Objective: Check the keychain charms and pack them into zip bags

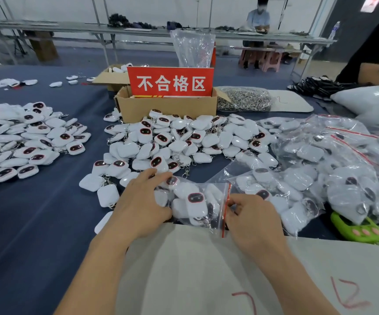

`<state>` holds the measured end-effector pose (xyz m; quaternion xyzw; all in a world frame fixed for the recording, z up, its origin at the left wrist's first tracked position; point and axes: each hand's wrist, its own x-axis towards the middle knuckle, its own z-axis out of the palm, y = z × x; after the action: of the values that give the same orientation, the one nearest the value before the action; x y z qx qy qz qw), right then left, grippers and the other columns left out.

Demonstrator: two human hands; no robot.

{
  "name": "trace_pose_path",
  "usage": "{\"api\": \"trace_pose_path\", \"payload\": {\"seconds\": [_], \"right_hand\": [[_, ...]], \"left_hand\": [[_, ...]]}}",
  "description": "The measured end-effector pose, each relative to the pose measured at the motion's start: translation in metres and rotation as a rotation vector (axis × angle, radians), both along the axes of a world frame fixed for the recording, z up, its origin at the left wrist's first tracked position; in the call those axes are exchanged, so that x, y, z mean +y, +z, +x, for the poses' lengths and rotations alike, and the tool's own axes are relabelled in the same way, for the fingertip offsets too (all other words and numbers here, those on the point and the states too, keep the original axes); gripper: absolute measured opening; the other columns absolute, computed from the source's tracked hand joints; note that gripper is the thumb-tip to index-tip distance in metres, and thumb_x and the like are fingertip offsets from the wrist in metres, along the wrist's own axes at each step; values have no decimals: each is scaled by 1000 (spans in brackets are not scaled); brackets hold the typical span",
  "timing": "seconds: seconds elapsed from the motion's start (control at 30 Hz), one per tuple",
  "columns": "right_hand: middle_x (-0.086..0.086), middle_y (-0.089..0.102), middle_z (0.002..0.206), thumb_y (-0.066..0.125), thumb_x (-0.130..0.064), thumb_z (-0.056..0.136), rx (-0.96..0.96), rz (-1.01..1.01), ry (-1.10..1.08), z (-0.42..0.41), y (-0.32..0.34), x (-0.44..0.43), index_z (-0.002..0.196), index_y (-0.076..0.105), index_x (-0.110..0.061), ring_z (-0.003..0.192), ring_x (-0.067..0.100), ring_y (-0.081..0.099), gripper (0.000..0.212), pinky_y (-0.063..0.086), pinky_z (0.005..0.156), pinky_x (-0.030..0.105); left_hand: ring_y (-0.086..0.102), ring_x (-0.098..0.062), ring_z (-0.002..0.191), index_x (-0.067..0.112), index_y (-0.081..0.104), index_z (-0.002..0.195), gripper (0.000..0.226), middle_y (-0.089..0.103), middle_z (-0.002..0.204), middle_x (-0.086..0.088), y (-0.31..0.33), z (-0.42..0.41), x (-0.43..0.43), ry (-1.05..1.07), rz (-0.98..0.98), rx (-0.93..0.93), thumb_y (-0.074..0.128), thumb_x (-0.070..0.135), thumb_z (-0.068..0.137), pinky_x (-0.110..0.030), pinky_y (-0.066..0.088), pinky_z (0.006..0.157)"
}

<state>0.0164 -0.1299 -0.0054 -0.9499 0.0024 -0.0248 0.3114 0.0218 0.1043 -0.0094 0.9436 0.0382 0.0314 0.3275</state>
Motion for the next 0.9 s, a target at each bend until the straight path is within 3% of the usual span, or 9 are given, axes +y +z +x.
{"api": "trace_pose_path", "payload": {"seconds": [0.1, 0.2, 0.3, 0.4, 0.47, 0.53, 0.6, 0.77, 0.9], "right_hand": [[-29, 57, 56, 60, -29, 91, 27, 7, 4, 0, 0, -1, 66, 62, -36, 53, 6, 50, 26, 35, 52, 24], [-32, 55, 54, 61, -29, 91, 35, 5, 1, 1, 0, -1, 64, 63, -36, 50, 5, 49, 27, 31, 50, 22], [-33, 53, 54, 60, -29, 91, 38, 6, 8, 1, -1, -1, 72, 67, -33, 50, 7, 47, 20, 34, 52, 23], [-33, 57, 59, 62, -32, 91, 17, 21, 30, 1, -2, -3, 77, 65, -36, 58, 2, 54, 15, 31, 50, 20], [-33, 58, 61, 63, -34, 91, 14, 38, 55, 1, -2, -3, 86, 63, -44, 64, -6, 54, 12, 28, 49, 19], [-34, 57, 61, 63, -34, 91, 14, 42, 78, 0, -2, -3, 90, 58, -52, 65, -8, 54, 19, 28, 49, 19], [-35, 57, 62, 64, -34, 91, 18, 47, 78, 1, -3, -4, 92, 58, -54, 66, -8, 55, 20, 30, 49, 18], [-35, 56, 62, 64, -37, 89, 3, 27, 64, 2, -6, -4, 90, 68, -39, 59, 0, 54, 5, 33, 51, 18], [-17, 60, 60, 63, -35, 90, -26, 21, 55, 2, -7, -4, 82, 69, -33, 57, 6, 53, 10, 36, 53, 22]], "left_hand": [[39, -12, 140, 41, 58, 140, 66, 40, 156, 13, -4, 2, -9, 48, 62, -118, 73, 17, 79, -24, 31, 107], [49, -10, 122, 33, 71, 125, 49, 58, 137, 12, -6, 1, -18, 166, 22, -301, 70, 11, 81, -22, 33, 96], [45, -3, 126, 33, 71, 127, 54, 58, 133, 18, 1, 1, -26, 85, -23, -356, 70, 10, 78, -22, 33, 106], [39, -2, 138, 34, 60, 140, 70, 55, 143, 18, 3, -2, -33, -189, 56, -213, 62, 18, 72, -15, 21, 117], [26, 0, 144, 35, 43, 153, 81, 46, 152, 17, -1, -2, -34, -216, 149, -182, 66, 22, 76, -6, 0, 116], [17, 0, 148, 36, 29, 159, 91, 37, 158, 16, -3, -1, -33, -227, 200, -142, 70, 23, 78, -6, -9, 113], [20, -5, 148, 35, 29, 159, 93, 37, 157, 14, -2, 2, -33, -234, 250, -129, 68, 27, 75, -12, -4, 115], [39, -10, 135, 32, 51, 146, 86, 50, 137, 14, 1, 1, -38, -207, 297, -145, 50, 35, 60, -30, 18, 121], [48, -9, 123, 29, 60, 138, 71, 54, 127, 17, 7, -9, -44, -21, 3, -279, 64, 22, 68, -25, 34, 106]]}}
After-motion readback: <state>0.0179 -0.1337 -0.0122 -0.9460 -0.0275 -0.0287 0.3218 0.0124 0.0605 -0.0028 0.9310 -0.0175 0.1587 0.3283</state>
